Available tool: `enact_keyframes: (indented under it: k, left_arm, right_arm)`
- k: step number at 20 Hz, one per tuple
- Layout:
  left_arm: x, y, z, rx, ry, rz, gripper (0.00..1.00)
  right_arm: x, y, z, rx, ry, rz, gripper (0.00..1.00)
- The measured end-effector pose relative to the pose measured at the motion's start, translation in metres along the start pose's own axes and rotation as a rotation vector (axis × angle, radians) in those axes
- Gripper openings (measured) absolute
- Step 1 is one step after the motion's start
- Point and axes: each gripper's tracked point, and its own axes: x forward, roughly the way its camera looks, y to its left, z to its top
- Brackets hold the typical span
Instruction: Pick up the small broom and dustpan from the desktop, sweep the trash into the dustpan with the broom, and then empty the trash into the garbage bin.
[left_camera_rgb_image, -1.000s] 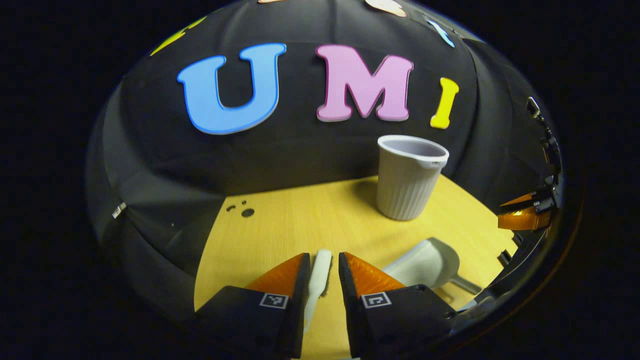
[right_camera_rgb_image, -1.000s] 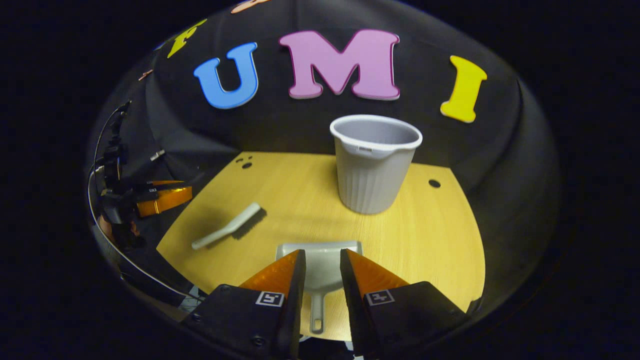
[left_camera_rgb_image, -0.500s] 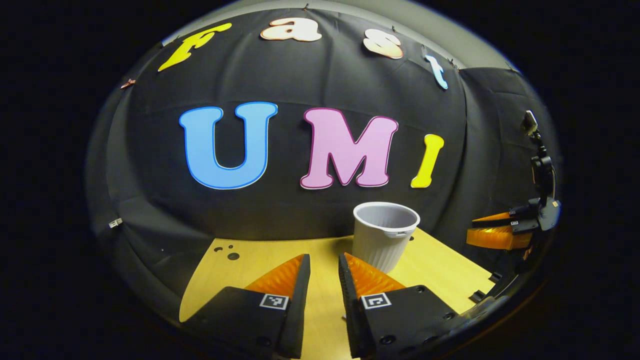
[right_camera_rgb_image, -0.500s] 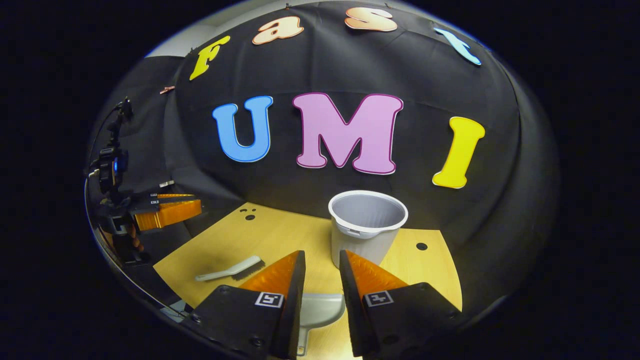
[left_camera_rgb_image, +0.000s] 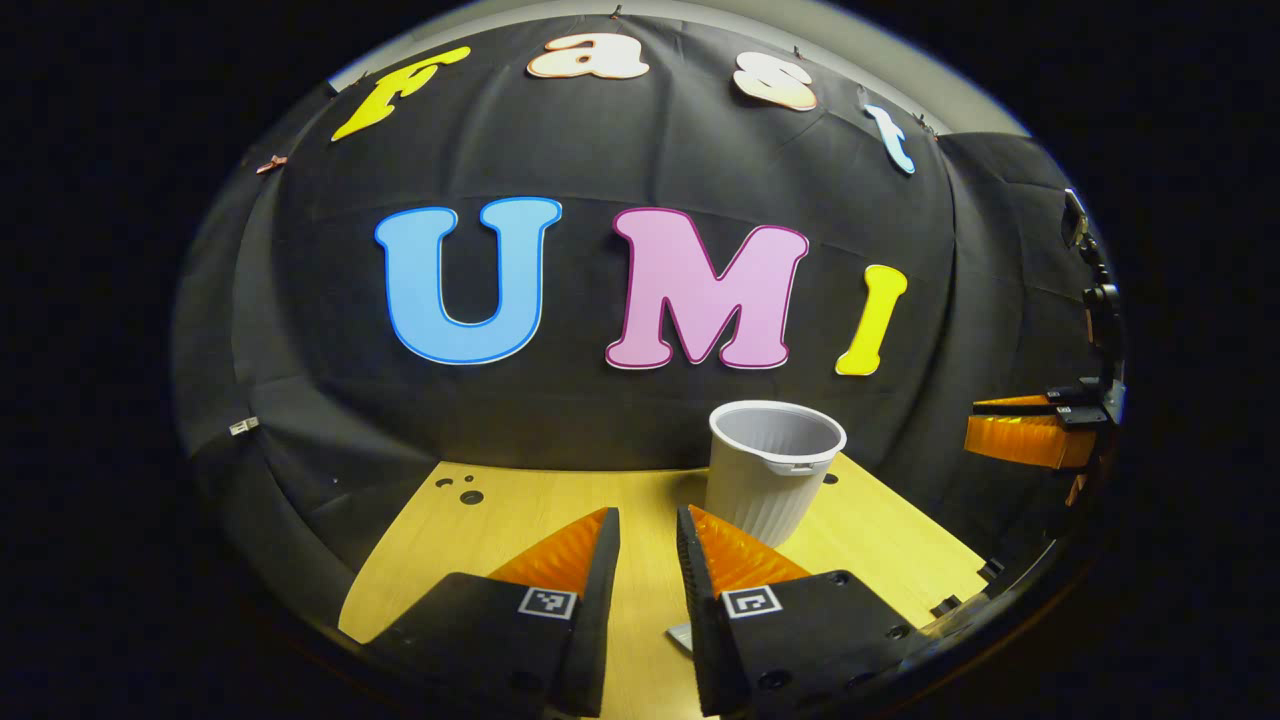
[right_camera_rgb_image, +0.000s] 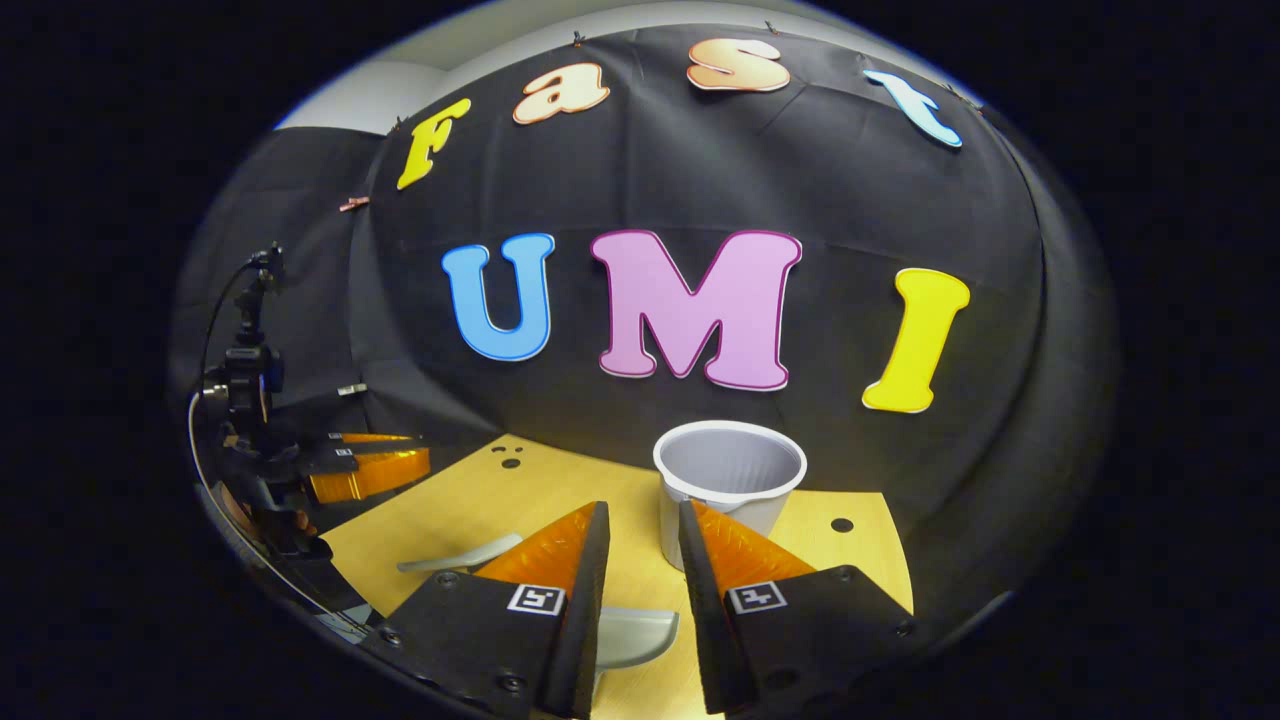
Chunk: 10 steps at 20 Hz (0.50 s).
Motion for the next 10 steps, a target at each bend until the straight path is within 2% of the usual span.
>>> enact_keyframes:
  k: [2,7,10]
  left_arm:
    - [0.0,-0.006,0.001,0.012,-0.013,0.026,0.39]
    - [-0.004,-0.031,-0.001,0.021,-0.023,0.078,0.39]
    - [-0.005,-0.05,-0.002,0.027,-0.034,0.074,0.39]
  right_arm:
    - [-0.002,-0.002,-0.001,0.002,0.006,0.019,0.44]
    - [-0.016,-0.041,-0.003,0.003,-0.004,0.046,0.44]
    - [-0.023,-0.053,0.001,0.013,-0.024,0.053,0.45]
